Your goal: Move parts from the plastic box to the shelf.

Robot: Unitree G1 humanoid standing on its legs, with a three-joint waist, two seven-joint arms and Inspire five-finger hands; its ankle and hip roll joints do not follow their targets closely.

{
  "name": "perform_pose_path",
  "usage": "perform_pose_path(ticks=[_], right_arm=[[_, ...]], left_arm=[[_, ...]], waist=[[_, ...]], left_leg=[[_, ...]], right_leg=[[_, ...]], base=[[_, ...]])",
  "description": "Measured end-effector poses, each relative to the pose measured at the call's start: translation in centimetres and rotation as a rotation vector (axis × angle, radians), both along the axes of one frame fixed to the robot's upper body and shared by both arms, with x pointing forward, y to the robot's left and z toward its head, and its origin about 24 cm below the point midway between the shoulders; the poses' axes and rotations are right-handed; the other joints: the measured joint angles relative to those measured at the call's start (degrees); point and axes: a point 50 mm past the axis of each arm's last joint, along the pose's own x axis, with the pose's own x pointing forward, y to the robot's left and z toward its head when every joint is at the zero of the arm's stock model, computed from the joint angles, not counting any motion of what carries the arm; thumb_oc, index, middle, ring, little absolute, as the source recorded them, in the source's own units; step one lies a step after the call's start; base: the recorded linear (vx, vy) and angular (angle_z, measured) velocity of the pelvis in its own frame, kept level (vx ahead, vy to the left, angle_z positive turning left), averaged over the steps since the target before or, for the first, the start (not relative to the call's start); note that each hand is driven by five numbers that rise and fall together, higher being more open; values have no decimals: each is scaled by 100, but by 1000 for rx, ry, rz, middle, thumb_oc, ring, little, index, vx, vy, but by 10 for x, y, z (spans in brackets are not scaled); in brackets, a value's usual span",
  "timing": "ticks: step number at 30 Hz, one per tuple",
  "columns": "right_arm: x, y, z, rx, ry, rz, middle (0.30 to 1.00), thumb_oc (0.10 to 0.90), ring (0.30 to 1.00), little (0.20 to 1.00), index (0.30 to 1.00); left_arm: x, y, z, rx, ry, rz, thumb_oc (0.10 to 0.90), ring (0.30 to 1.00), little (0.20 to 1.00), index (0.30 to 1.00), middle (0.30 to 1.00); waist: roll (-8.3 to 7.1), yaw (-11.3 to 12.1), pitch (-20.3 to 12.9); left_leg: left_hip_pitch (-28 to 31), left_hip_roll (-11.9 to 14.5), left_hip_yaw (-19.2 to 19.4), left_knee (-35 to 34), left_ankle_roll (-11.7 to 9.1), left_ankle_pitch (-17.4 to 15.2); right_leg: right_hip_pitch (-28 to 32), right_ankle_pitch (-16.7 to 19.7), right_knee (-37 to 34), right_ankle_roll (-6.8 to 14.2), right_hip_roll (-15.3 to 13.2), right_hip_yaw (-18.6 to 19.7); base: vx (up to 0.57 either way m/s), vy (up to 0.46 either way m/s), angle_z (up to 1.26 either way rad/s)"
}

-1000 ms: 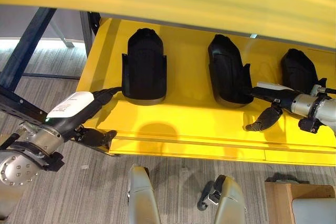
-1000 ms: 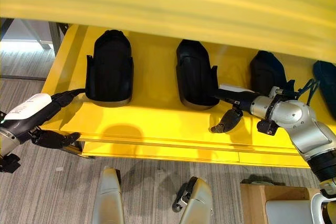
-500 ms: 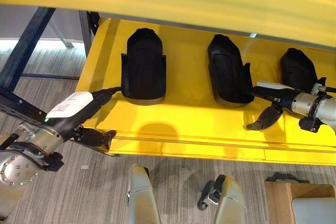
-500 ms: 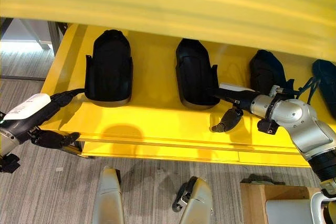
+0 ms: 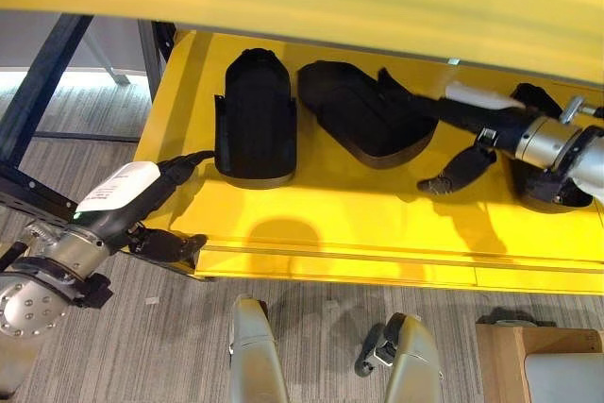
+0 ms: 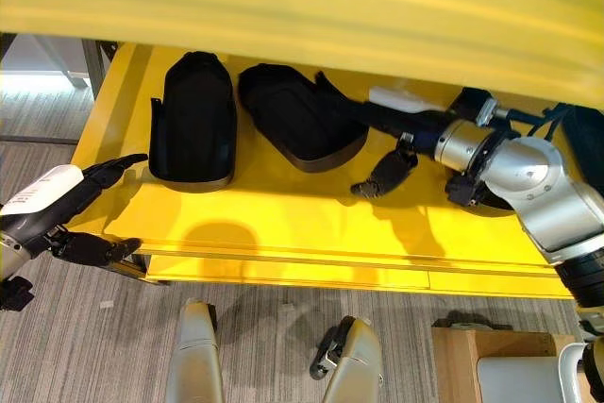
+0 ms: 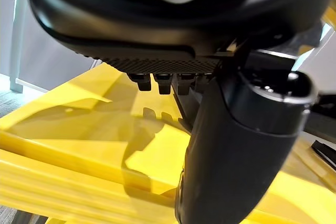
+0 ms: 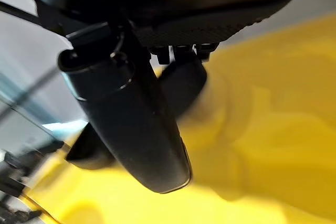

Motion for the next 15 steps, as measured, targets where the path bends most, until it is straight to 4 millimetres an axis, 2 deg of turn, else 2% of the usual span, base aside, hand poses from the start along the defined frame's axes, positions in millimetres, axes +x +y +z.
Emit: perform_pose_path(ticks=[4,15], right_arm=[[-8,4,16,-9,-69,35,1000,900,1000,1000,1000],[-9,2,14,-17,-61,28,1000,900,1000,1000,1000]], left_arm=[[0,0,0,0,-1,0,900,1000,1000,1000,1000],[0,1,0,0,-2,4,900,1000,1000,1000,1000]], waist=[[-1,-5,-2],[-1,-50,-3]], left_leg=[[5,4,2,0,1,-1],[17,6,9,5,2,-1]], right_leg=[[3,0,0,0,2,2],[2,8,1,-5,6,16]], base=[[0,0,0],[0,0,0]])
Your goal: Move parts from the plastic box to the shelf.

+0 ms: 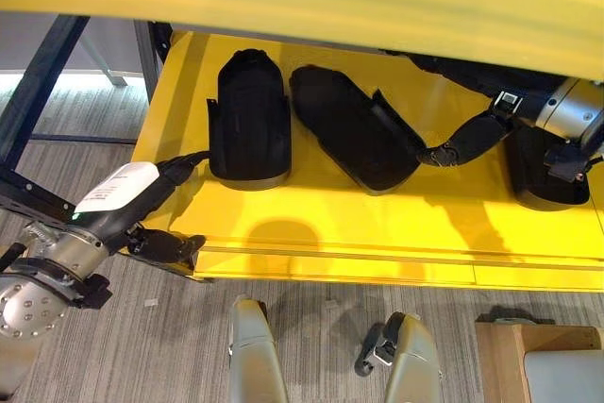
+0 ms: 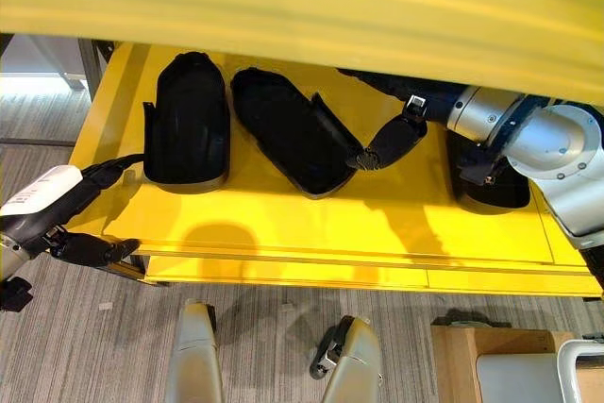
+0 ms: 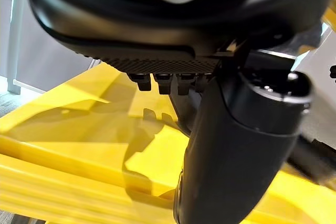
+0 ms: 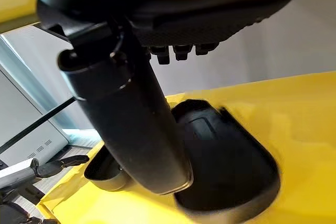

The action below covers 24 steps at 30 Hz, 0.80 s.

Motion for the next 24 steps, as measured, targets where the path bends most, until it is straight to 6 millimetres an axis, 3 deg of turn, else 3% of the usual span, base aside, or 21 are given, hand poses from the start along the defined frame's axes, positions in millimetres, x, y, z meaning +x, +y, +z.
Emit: perform_pose_path(ticks=[10,17,24], right_arm=[[3,-4,-1,8,9,-22,1000,900,1000,1000,1000],[25,-13,5,79,-54,-118,1000,900,1000,1000,1000],[37,-6,9,57,-136,-142,1000,900,1000,1000,1000]], left_arm=[[0,0,0,-4,-11,5,900,1000,1000,1000,1000],[-1,0,-2,-8,-8,3,900,1000,1000,1000,1000],[-1,4,-3,-13,-20,17,900,1000,1000,1000,1000]], waist=[[-2,53,-3],[-6,121,-30],[4,231,-33]], left_leg=[[-7,3,-4,0,1,-1],[-54,-6,-23,17,-37,19],[-56,-15,-23,6,-49,28]], right_leg=[[0,0,-1,-2,3,-5],[-8,4,-3,-2,-4,-29],[-11,3,-4,-2,-15,-36]], base=[[0,0,0],[0,0,0],[0,0,0]])
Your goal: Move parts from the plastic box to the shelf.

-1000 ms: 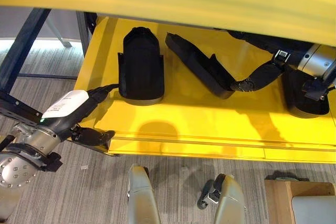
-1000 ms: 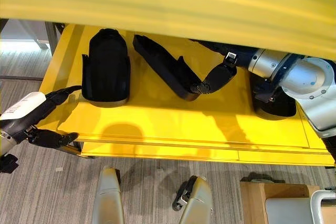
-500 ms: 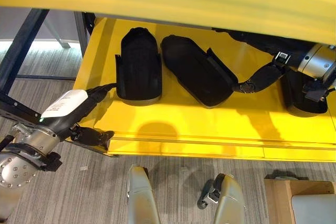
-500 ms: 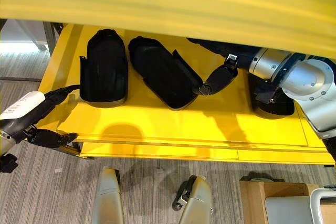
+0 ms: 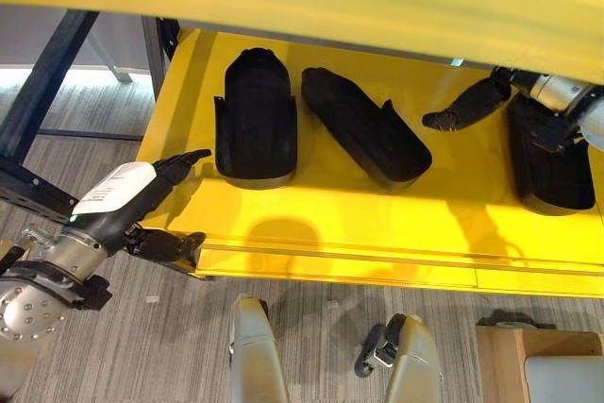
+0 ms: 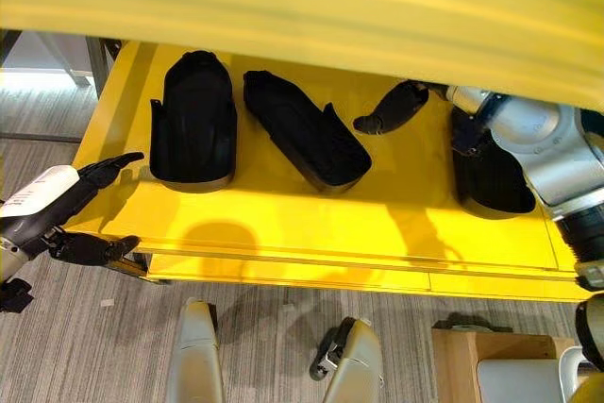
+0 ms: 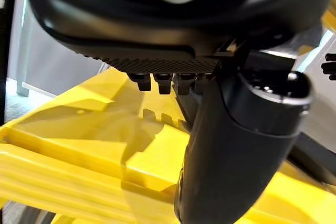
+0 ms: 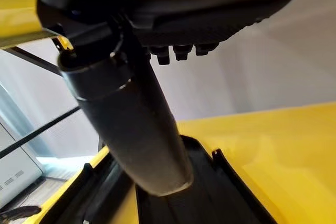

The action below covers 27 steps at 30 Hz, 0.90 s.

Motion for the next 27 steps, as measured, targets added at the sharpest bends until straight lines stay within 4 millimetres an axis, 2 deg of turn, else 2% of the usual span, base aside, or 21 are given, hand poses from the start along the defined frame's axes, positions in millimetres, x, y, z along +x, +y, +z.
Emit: perform_pose_path(ticks=[5,12,27], right_arm=[[12,4,-7,-67,-12,-29,1000,900,1000,1000,1000],[21,-3,-16,-144,-8,-98,1000,900,1000,1000,1000],[30,3,-45,-284,84,-100,1000,900,1000,1000,1000]], left_arm=[[0,1,-2,-21,-5,9,900,1000,1000,1000,1000],[-1,8,-6,-48,1,40,900,1000,1000,1000,1000],[-3,4,-16,-55,44,26,900,1000,1000,1000,1000]], waist=[[9,97,1],[88,261,27],[148,330,87]], left_leg=[[-7,-10,-3,-9,4,11],[-58,-51,-35,-21,8,23],[-139,-115,-98,-22,18,35]], right_leg=[[0,-1,1,-1,-15,-14],[4,-10,3,9,-51,-59],[3,-26,7,21,-112,-130]], base=[[0,0,0],[1,2,3],[1,3,2]])
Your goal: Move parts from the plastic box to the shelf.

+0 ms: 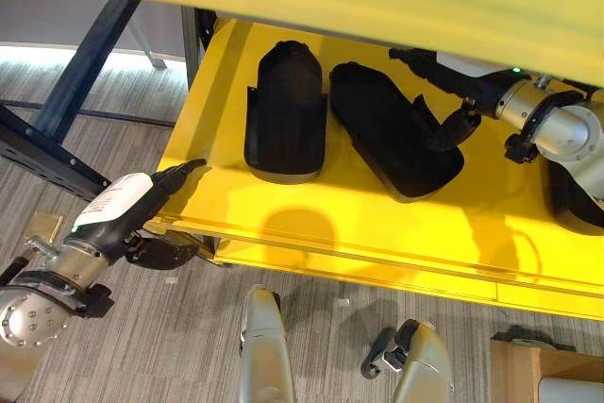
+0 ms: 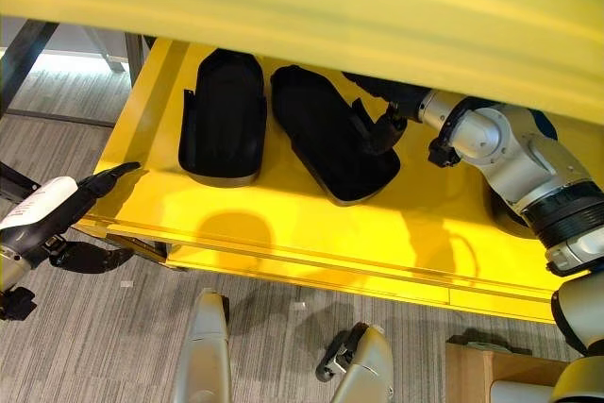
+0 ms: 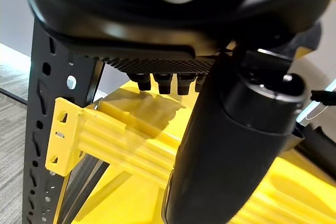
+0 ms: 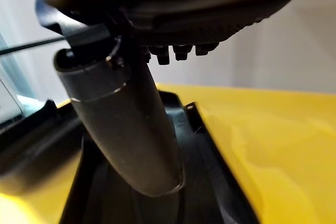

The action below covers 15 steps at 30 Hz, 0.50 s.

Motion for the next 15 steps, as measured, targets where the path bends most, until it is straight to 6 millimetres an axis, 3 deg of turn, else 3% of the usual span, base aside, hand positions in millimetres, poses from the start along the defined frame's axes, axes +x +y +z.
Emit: perform_pose_path(ticks=[15], right_arm=[[1,9,-16,-46,63,32,1000,900,1000,1000,1000]], left_arm=[[0,-1,1,-3,-11,-1,900,1000,1000,1000,1000]], waist=[[40,-10,70]], left_leg=[[-30,-32,-21,2,7,0]], right_leg=[[-6,-23,17,-8,-34,-17]], base=[[1,0,1]])
